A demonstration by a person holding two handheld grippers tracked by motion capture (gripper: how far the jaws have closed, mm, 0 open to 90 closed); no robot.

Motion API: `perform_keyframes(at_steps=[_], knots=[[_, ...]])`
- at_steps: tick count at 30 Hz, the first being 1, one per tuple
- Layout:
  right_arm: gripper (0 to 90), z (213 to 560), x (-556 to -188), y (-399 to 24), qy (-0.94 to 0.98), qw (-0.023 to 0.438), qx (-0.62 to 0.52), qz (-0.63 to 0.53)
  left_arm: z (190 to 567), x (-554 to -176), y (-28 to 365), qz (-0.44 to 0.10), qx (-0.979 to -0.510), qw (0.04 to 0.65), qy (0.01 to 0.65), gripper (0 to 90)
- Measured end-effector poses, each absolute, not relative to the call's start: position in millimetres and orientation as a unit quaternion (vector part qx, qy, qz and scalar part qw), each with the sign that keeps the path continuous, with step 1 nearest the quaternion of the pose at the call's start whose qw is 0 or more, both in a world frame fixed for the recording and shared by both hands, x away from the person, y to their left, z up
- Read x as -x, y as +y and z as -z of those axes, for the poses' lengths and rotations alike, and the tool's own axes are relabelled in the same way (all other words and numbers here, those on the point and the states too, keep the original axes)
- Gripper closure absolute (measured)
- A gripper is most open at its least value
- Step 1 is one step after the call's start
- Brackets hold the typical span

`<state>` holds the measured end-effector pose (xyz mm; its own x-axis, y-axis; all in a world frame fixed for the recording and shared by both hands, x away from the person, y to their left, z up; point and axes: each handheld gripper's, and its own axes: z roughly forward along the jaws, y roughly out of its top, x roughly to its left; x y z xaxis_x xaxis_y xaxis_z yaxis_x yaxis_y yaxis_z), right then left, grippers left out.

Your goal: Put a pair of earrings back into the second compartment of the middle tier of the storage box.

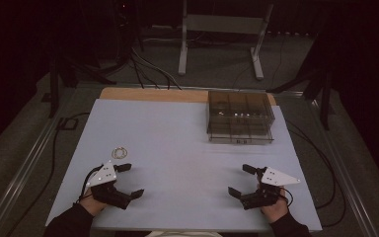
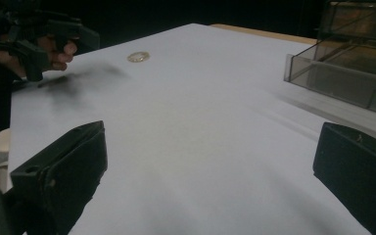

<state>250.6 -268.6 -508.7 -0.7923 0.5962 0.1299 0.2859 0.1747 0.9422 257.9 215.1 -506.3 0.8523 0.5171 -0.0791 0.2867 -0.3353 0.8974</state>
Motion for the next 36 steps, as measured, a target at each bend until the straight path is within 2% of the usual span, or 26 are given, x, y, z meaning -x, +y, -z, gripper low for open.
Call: perform_keyframes(at_steps=[7, 17, 26, 36], knots=[[0.0, 506.8, -249.8, -261.5, 0.764, 0.137, -0.276, -0.566, 494.5, -249.9, 204.4, -0.106, -0.815, 0.524, 0.223, 0.6], [0.0, 505.7, -249.6, -261.8, 0.760, 0.136, -0.284, -0.569, 476.7, -253.7, 204.7, -0.106, -0.800, 0.537, 0.246, 0.6], [0.0, 505.4, -250.2, -262.5, 0.757, 0.135, -0.285, -0.572, 468.8, -263.5, 211.0, -0.134, -0.776, 0.553, 0.273, 0.6], [0.0, 505.4, -250.2, -263.1, 0.756, 0.135, -0.288, -0.572, 463.1, -275.6, 215.9, -0.139, -0.767, 0.557, 0.288, 0.6]])
